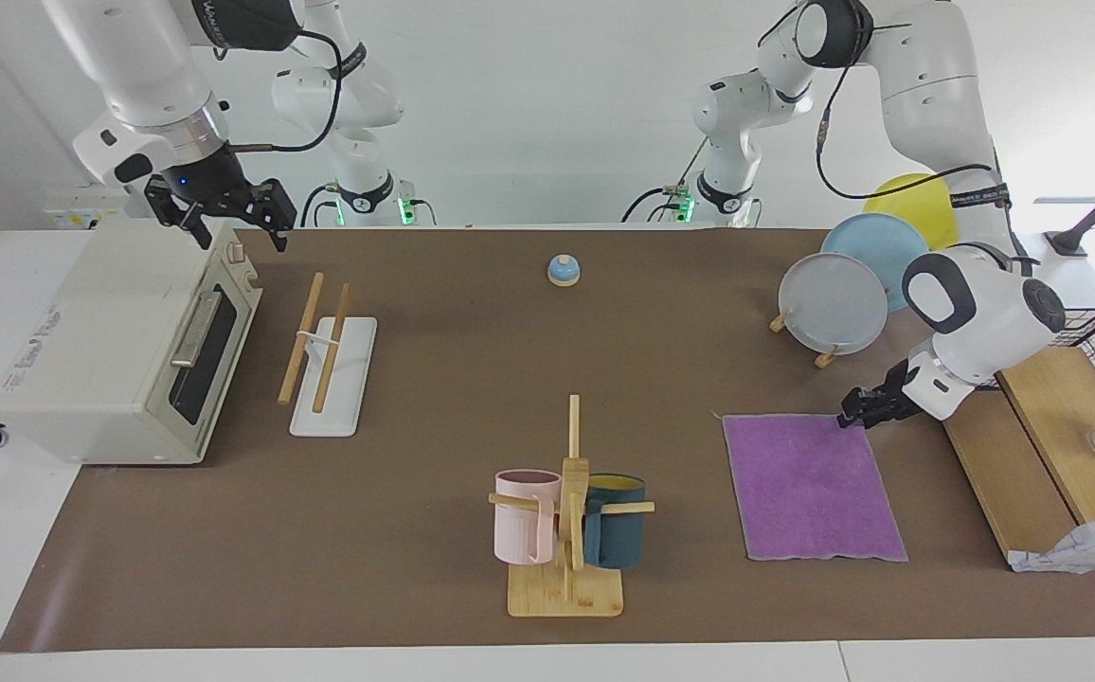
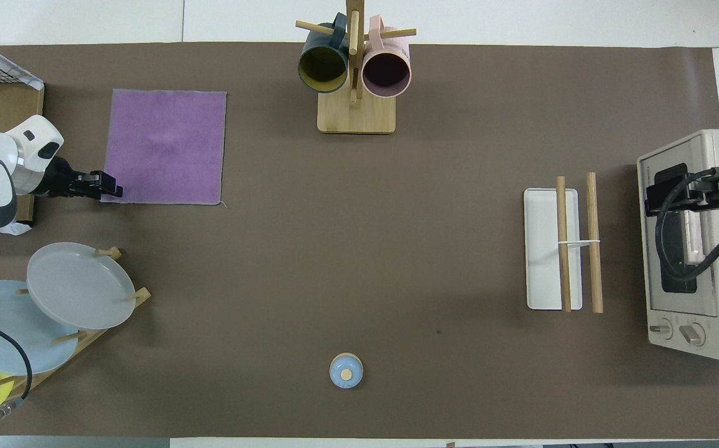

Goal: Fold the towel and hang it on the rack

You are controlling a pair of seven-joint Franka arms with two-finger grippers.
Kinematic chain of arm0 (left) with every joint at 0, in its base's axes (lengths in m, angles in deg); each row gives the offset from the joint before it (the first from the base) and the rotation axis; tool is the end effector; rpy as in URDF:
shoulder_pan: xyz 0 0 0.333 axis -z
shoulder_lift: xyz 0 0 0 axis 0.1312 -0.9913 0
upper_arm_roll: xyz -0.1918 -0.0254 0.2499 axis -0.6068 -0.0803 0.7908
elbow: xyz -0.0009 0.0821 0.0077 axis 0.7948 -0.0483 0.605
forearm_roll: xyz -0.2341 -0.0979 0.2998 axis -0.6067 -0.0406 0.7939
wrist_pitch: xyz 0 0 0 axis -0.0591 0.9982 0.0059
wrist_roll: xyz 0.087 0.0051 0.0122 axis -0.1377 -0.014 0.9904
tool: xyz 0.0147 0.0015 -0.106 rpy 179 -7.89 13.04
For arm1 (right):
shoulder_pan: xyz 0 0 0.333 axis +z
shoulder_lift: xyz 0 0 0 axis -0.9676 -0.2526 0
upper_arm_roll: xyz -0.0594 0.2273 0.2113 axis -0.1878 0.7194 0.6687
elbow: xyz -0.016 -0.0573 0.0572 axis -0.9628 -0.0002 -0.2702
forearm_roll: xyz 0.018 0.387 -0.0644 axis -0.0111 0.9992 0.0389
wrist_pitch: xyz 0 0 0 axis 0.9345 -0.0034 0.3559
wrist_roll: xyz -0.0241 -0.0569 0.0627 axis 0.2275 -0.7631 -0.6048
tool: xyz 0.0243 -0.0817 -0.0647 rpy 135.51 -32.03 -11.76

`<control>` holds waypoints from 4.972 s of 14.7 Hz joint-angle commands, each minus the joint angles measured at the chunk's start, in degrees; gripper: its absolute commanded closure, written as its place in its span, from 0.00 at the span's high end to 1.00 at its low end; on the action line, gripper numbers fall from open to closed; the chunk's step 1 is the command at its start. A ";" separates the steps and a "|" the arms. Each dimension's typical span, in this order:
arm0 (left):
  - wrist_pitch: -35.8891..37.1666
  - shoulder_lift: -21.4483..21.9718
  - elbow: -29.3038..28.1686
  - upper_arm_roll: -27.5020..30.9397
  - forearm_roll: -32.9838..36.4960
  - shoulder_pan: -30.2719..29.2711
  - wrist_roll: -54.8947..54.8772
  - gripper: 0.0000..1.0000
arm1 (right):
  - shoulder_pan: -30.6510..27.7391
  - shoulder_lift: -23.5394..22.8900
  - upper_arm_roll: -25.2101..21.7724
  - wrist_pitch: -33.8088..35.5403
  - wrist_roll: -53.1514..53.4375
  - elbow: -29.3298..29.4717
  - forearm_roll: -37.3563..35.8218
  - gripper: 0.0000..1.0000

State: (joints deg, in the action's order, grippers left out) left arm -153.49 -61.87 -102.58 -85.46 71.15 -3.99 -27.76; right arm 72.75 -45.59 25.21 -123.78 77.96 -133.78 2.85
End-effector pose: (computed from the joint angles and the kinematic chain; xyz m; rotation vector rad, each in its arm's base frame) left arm 0.6295 0.0745 0.2978 2.9056 -0.0615 -0.0532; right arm 0.5331 0.0081 0.6244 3.0934 -0.0537 -0.1007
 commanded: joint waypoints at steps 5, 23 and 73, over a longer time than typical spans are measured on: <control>-2.40 -0.56 0.00 -0.18 -1.35 -0.16 -1.62 0.59 | -0.72 -0.07 0.14 0.32 -0.79 0.35 1.45 1.00; -3.19 -1.01 2.46 -0.18 -0.47 0.81 -6.37 0.00 | -0.63 -0.07 0.14 0.40 -0.79 0.35 1.45 1.00; -5.56 -3.20 2.82 -0.53 -8.38 12.41 -3.12 0.42 | -0.28 -0.07 0.14 0.14 -0.88 0.35 1.45 1.00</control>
State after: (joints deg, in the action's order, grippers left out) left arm -157.41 -65.04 -98.64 -86.40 63.65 7.42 -30.89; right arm 72.79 -45.59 25.28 -123.78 77.96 -133.78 2.85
